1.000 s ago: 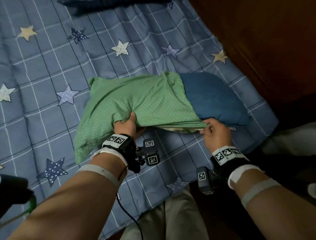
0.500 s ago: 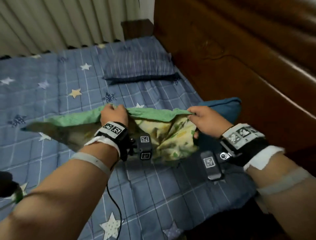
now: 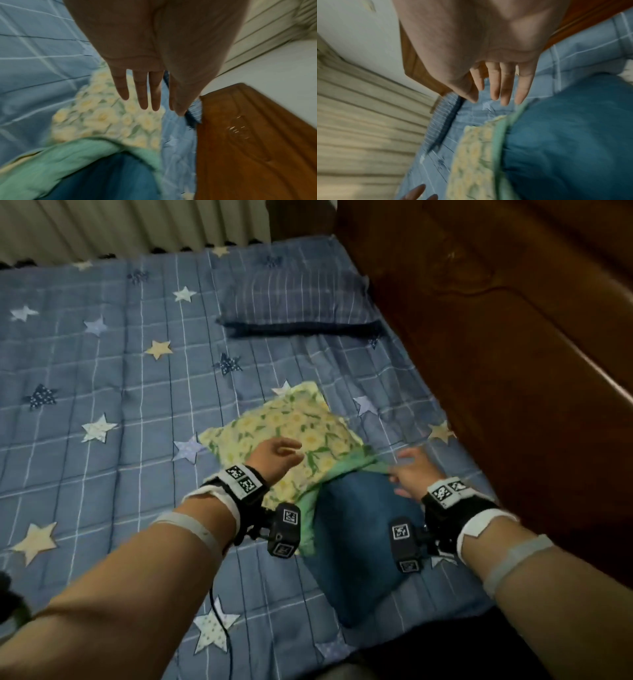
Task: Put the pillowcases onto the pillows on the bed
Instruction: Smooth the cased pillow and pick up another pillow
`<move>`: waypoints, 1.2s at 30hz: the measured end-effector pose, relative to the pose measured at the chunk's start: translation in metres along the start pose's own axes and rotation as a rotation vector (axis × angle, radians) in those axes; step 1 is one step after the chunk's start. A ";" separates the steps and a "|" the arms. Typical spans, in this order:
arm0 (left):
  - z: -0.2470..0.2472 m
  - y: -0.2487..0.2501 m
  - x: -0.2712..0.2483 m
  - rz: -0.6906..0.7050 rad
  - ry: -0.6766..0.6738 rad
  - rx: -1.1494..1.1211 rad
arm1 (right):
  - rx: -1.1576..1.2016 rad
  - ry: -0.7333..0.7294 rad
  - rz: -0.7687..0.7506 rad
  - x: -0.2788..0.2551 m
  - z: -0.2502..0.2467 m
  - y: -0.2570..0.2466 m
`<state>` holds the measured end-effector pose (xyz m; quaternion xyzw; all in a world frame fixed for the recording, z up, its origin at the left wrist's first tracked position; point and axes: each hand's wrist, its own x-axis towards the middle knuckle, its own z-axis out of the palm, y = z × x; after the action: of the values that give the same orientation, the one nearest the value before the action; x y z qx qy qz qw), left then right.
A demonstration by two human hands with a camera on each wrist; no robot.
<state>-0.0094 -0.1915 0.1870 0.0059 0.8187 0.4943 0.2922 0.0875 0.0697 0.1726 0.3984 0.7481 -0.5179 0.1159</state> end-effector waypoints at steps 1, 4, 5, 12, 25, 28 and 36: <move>0.008 -0.021 -0.001 -0.075 -0.021 0.062 | 0.007 -0.066 0.032 0.000 0.014 0.019; 0.039 -0.083 0.001 -0.264 -0.086 0.178 | 0.013 -0.212 0.090 0.003 0.049 0.064; 0.049 -0.099 0.003 -0.297 -0.077 0.213 | -0.035 -0.210 0.076 0.009 0.057 0.076; 0.092 -0.169 0.026 -0.329 0.144 0.277 | -0.451 -0.175 -0.294 0.066 0.090 0.075; 0.128 -0.186 0.005 -0.099 -0.230 0.014 | -0.874 -0.068 -0.582 0.094 0.083 0.089; 0.125 -0.183 0.000 -0.073 -0.337 0.098 | -0.867 -0.091 -0.615 0.077 0.057 0.118; 0.164 -0.186 -0.026 -0.088 -0.598 0.127 | -0.827 -0.113 -0.572 0.049 0.037 0.180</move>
<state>0.1437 -0.1621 -0.0073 0.1339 0.7251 0.4054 0.5404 0.1750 0.0875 0.0051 0.0698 0.9624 -0.2101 0.1576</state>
